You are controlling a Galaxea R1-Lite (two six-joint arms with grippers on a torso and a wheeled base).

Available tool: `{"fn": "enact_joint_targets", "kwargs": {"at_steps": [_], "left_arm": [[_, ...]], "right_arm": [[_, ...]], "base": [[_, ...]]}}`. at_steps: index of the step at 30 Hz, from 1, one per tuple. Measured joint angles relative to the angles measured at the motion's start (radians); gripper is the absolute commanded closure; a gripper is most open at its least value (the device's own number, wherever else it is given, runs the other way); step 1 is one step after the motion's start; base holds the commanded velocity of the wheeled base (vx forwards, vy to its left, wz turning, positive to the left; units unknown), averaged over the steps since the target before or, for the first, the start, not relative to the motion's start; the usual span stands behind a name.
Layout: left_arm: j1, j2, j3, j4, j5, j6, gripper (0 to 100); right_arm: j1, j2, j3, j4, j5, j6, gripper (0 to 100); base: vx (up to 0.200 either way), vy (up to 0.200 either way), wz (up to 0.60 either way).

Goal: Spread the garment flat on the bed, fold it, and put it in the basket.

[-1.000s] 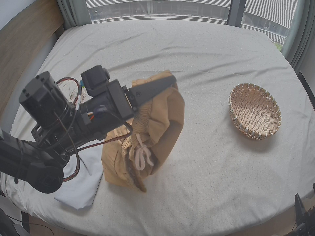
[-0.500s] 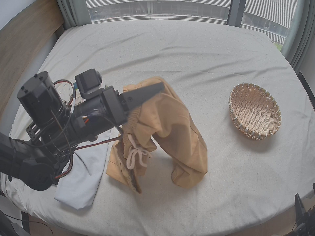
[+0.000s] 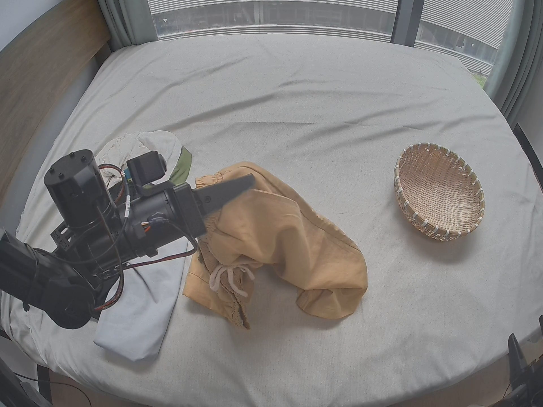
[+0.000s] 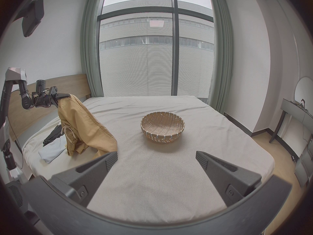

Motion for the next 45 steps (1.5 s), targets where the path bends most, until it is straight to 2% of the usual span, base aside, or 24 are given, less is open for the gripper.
{"fn": "enact_joint_targets", "kwargs": {"at_steps": [7, 18, 25, 35, 40, 45], "left_arm": [[0.060, 0.000, -0.010, 0.001, -0.008, 0.022, 100], [0.085, -0.001, -0.017, 0.007, -0.009, 0.035, 100], [0.134, -0.040, -0.034, 0.069, -0.038, 0.035, 100], [0.134, -0.051, 0.010, 0.081, -0.045, 0.112, 100], [0.133, -0.049, 0.010, 0.079, -0.046, 0.112, 100], [0.131, -0.049, 0.010, 0.076, -0.047, 0.112, 100]], "right_arm": [[0.000, 0.000, 0.000, -0.001, 0.000, -0.003, 0], [0.001, 0.000, 0.000, -0.001, 0.001, -0.004, 0], [0.000, 0.000, 0.000, 0.000, 0.001, -0.004, 0], [0.000, 0.000, 0.000, -0.006, 0.002, 0.000, 0], [0.000, 0.000, -0.011, -0.090, 0.006, -0.004, 0], [-0.002, 0.008, -0.100, -0.083, 0.051, -0.005, 0]], "base": [[0.000, 0.000, 0.00], [0.000, 0.000, 0.00], [0.000, 0.000, 0.00], [0.000, 0.000, 0.00], [0.000, 0.000, 0.00], [0.000, 0.000, 0.00]]}}
